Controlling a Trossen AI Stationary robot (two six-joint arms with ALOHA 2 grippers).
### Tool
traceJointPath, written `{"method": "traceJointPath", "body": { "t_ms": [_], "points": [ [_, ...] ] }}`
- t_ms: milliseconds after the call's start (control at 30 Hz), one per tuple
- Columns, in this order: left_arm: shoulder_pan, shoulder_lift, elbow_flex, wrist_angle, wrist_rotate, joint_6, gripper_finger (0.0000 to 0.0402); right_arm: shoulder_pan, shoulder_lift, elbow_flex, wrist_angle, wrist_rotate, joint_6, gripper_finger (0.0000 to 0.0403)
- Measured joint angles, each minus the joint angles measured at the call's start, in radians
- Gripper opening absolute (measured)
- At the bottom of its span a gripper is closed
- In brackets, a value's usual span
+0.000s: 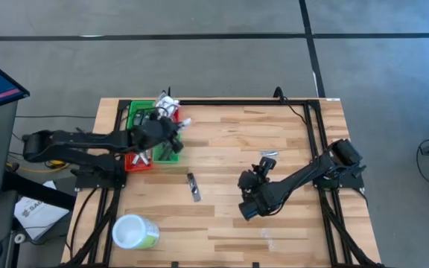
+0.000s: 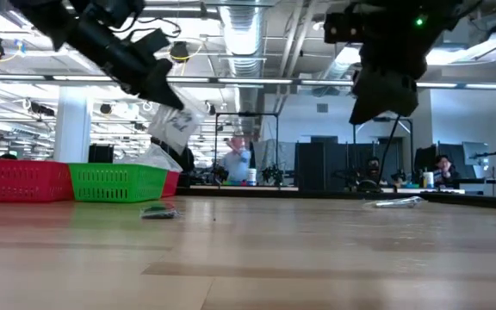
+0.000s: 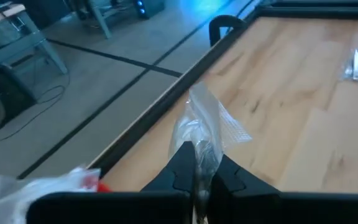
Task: Pick & Place Travel size toiletries
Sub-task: Put the white cotton pack into the top red bin
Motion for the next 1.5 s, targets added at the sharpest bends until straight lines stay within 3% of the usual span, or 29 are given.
{"method": "traceJointPath", "body": {
  "t_ms": [133,333,1167,1500],
  "points": [
    [0.103,-0.092,-0.058,0.002,0.070,-0.001,0.0003,-0.001,0.000,-0.038,0.051,0.000,0.010,0.0105],
    [0.235,-0.105,-0.111,-0.001,0.146,-0.001,0.0003,-0.001,0.000,-0.052,0.069,0.000,0.018,0.0098],
    [0.540,-0.007,-0.126,0.031,0.436,0.131,0.0004,-0.042,0.000,-0.052,0.071,0.001,0.019,0.0097],
    [0.603,0.092,-0.125,0.100,0.562,0.149,0.0006,-0.070,0.000,-0.051,0.093,0.004,-0.007,0.0097]
  ]
}}
